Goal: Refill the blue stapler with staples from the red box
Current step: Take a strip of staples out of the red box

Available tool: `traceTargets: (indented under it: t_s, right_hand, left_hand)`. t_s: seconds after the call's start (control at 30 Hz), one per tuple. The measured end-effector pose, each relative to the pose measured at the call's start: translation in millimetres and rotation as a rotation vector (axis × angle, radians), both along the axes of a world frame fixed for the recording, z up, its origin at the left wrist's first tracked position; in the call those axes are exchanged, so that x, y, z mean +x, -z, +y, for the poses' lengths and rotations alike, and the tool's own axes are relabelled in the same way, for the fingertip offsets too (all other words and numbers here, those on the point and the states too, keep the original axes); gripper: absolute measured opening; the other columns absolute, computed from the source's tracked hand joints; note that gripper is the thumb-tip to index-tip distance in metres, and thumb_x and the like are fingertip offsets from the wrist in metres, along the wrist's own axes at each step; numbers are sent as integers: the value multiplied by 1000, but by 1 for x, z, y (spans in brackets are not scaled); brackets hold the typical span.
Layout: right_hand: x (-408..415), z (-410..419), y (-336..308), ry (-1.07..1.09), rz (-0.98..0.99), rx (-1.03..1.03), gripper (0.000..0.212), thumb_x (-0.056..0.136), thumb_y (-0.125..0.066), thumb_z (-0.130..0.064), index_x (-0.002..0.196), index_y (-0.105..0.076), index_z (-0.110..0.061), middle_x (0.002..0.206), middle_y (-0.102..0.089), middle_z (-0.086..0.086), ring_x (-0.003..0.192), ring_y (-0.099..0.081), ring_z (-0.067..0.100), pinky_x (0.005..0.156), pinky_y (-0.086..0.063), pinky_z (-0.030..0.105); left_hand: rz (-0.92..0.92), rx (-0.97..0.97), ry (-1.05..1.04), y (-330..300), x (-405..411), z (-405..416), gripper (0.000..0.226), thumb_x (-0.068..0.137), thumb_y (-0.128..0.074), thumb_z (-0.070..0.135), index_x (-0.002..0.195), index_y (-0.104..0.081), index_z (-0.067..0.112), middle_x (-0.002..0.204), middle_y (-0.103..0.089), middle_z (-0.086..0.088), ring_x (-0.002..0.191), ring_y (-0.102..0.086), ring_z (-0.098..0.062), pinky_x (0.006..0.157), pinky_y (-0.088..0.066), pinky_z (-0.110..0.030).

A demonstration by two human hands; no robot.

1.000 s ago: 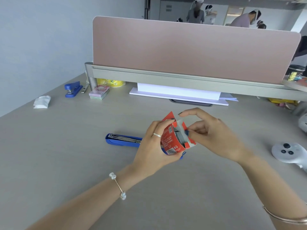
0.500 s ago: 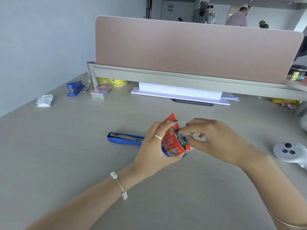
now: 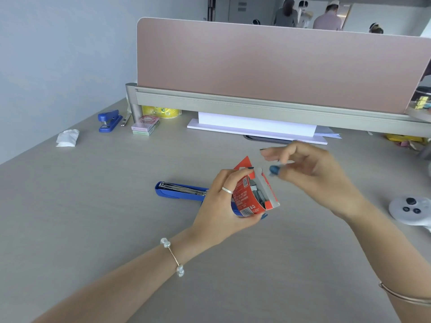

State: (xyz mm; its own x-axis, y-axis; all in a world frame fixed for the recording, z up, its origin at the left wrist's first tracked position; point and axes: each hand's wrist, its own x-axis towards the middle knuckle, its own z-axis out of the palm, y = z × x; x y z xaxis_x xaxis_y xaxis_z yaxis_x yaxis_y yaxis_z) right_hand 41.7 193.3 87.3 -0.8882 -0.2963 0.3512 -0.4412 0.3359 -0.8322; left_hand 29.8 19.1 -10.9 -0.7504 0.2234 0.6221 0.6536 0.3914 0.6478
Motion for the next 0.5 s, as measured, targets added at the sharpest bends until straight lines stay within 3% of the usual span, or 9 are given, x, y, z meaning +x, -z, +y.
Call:
traceTargets:
  t_s: [0.1, 0.23, 0.37, 0.5]
  right_hand:
    - [0, 3, -7, 66, -116, -245, 24, 82, -56, 2, 69, -49, -17, 71, -74, 1, 70, -67, 15, 61, -51, 17]
    - [-1, 7, -7, 121, -163, -14, 14, 78, -63, -3, 74, -56, -15, 60, -72, 3, 56, -61, 12, 53, -48, 15]
    - [2, 1, -2, 29, -225, 134, 19, 73, -70, -5, 84, -62, -18, 69, -72, 8, 57, -61, 12, 56, -50, 17]
    - [4, -7, 2, 61, -77, 266, 19, 71, -72, -9, 78, -64, -25, 69, -71, 0, 57, -58, 3, 56, -46, 12]
  left_hand:
    - [-1, -23, 8, 1, 1, 1, 74, 63, -81, 35, 126, -44, 24, 119, -48, 3, 107, -54, -15, 86, -49, -19]
    - [-6, -15, 7, 1, 0, 1, 74, 63, -82, 34, 126, -44, 23, 120, -48, 2, 108, -54, -16, 85, -51, -23]
    - [-1, 6, 2, 0, 1, 1, 78, 63, -82, 33, 129, -41, 24, 118, -48, 1, 107, -54, -15, 85, -50, -24]
    - [23, 31, 27, -1, 1, 0, 77, 63, -82, 32, 129, -40, 27, 117, -48, 0, 109, -52, -17, 86, -49, -23]
